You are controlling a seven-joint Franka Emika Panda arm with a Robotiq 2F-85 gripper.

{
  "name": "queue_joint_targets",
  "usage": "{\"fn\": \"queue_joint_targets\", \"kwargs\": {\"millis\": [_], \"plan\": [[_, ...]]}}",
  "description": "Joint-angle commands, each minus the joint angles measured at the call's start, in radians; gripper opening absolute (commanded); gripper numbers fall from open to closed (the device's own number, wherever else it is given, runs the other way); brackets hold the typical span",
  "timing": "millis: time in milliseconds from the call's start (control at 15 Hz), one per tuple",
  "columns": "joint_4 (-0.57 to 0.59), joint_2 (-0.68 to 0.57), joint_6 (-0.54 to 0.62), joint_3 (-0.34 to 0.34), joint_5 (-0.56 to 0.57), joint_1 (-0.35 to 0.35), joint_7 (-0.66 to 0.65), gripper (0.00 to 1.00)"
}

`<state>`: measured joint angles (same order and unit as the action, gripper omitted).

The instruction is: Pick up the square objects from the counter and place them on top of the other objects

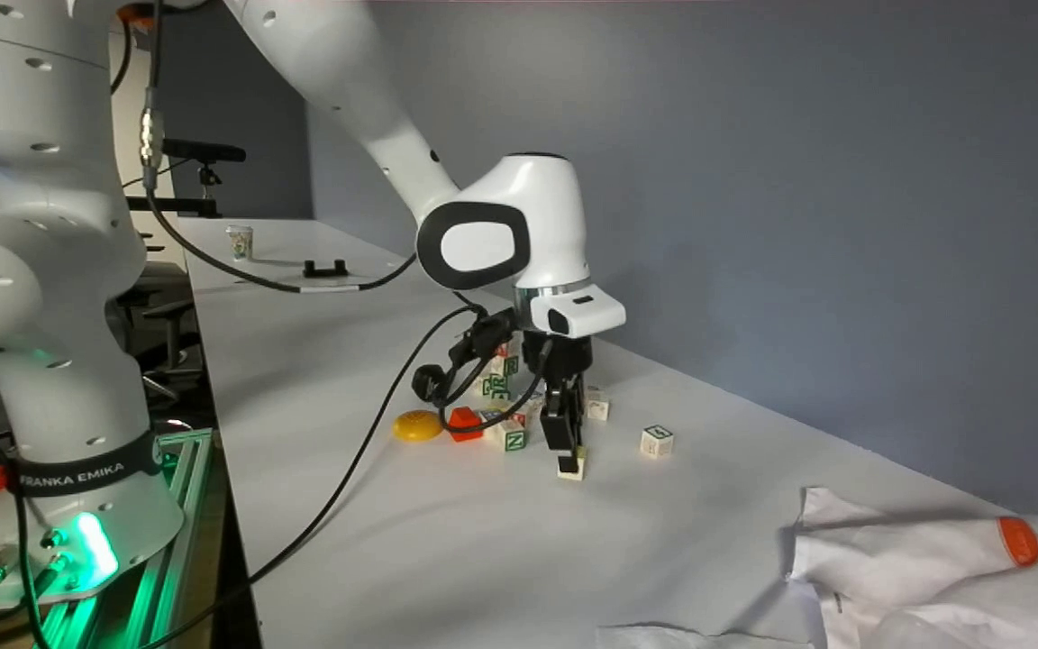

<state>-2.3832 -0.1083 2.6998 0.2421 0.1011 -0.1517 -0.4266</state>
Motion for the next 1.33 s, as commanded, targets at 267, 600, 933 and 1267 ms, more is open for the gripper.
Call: {"fn": "queue_joint_targets", "kwargs": {"millis": [267,600,933,1267], "plan": [[-0.124,0.310,-0.019,-0.084,-0.119,0.030,0.382,0.09],[-0.161,0.441,-0.063,-0.070,-0.291,0.156,0.661,0.09],[-0.141,0.522,-0.278,-0.022,-0.418,0.264,0.894,0.09],[-0.127,0.495,-0.292,-0.049,-0.380,0.233,0.855,0.34]]}}
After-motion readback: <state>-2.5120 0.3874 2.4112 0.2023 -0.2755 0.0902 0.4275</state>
